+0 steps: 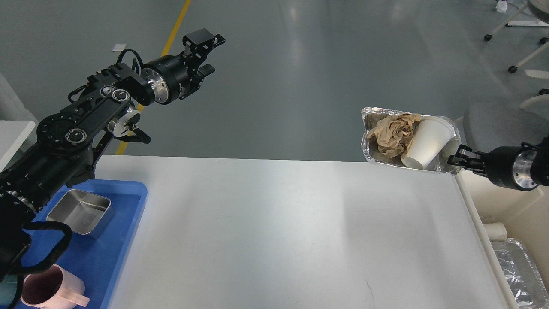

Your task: Tidy desktop

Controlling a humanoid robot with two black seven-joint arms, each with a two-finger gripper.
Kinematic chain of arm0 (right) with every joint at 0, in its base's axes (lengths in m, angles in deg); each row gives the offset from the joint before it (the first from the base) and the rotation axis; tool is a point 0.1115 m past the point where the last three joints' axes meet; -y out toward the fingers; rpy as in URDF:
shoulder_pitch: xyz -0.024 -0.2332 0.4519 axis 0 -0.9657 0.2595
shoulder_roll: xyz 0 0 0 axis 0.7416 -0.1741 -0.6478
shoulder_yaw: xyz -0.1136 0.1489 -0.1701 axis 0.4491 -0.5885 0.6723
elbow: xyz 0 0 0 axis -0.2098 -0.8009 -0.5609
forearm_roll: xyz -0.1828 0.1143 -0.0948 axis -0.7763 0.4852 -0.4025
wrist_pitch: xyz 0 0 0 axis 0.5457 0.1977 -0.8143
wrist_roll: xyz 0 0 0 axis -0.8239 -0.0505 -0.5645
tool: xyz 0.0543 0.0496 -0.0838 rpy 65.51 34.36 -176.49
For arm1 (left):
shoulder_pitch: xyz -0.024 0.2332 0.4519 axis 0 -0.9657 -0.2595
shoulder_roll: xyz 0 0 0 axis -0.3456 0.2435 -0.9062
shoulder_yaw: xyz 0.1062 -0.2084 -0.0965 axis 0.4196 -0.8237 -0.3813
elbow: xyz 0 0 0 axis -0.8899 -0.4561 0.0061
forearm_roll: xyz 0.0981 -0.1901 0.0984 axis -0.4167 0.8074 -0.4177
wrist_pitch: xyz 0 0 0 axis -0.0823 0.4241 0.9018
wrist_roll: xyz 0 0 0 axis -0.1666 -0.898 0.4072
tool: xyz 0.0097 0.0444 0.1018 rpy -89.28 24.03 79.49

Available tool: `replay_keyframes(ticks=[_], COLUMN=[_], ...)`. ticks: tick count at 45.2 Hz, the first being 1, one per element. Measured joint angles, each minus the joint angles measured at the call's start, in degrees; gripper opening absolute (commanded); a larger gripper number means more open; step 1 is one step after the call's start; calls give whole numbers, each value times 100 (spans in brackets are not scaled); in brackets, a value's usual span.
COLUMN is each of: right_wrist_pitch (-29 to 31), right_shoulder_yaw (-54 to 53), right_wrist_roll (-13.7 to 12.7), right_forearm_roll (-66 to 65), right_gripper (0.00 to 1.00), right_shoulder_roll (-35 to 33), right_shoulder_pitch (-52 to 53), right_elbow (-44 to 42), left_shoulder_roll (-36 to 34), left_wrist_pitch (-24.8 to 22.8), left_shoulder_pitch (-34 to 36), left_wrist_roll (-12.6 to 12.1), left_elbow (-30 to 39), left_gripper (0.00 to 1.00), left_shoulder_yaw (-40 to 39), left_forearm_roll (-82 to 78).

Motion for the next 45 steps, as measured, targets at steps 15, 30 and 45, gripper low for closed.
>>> replay_keyframes(ticks=[15, 30, 45], right_wrist_pitch=[-190, -483, -545], right_shoulder_yaw=[-12, -10, -11], right_wrist_roll=[9, 35, 63], right_forearm_roll=[697, 1890, 2767], right_gripper=[0, 0, 0], right_shoulder_roll=[37, 485, 1014], right_shoulder_pitch=[-350, -1152, -1767], right_elbow=[-1863, -3682, -4619], left_shoulder_roll=[-33, -29, -29], left_wrist_pitch=[544, 553, 575], left_shoulder_pitch=[-1026, -1404, -1472], left_wrist_roll=[267, 527, 851], left_elbow=[0, -8, -178], left_gripper=[83, 88, 93], left_shoulder_yaw=[-1421, -1619, -1612], left_forearm_roll=[238, 1748, 2358])
